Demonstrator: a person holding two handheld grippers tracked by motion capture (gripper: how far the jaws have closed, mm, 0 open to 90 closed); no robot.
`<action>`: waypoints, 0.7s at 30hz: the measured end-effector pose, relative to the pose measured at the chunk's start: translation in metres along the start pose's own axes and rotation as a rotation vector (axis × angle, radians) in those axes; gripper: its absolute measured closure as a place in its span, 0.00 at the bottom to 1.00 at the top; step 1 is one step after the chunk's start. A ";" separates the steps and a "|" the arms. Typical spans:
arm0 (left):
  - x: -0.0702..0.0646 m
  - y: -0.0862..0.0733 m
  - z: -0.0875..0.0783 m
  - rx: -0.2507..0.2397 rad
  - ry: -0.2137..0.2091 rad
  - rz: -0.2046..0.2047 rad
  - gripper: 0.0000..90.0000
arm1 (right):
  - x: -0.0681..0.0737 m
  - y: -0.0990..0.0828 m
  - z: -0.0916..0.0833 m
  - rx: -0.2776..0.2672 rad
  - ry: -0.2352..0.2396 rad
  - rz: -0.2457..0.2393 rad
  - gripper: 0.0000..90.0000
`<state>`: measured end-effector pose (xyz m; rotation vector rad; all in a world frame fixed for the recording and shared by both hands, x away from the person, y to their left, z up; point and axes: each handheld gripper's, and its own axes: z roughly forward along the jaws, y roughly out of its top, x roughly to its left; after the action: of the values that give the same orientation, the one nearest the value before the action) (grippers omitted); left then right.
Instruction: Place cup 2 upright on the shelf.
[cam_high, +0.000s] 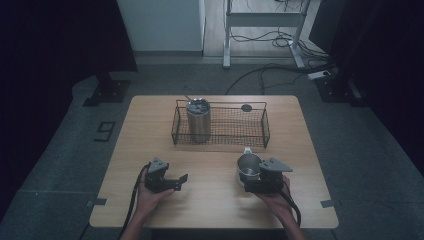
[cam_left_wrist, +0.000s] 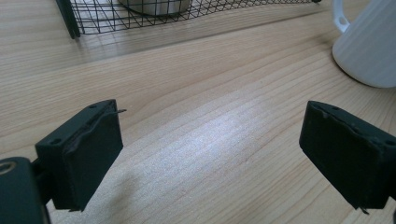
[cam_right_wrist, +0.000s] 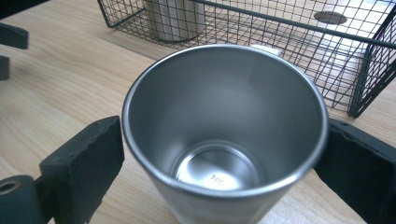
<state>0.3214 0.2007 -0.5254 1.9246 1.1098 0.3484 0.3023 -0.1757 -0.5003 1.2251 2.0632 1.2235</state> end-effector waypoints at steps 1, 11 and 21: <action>0.000 0.000 0.000 0.000 0.000 0.000 0.07 | 0.000 0.000 0.000 0.000 0.000 0.000 0.04; 0.000 -0.002 0.000 -0.003 0.000 0.000 0.07 | 0.004 0.003 0.021 0.018 -0.049 -0.030 0.03; 0.000 -0.004 0.002 0.002 0.004 0.003 0.07 | 0.006 0.001 0.026 0.025 -0.078 -0.061 0.07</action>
<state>0.3205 0.2006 -0.5293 1.9289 1.1104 0.3534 0.3184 -0.1581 -0.5120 1.1927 2.0493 1.1083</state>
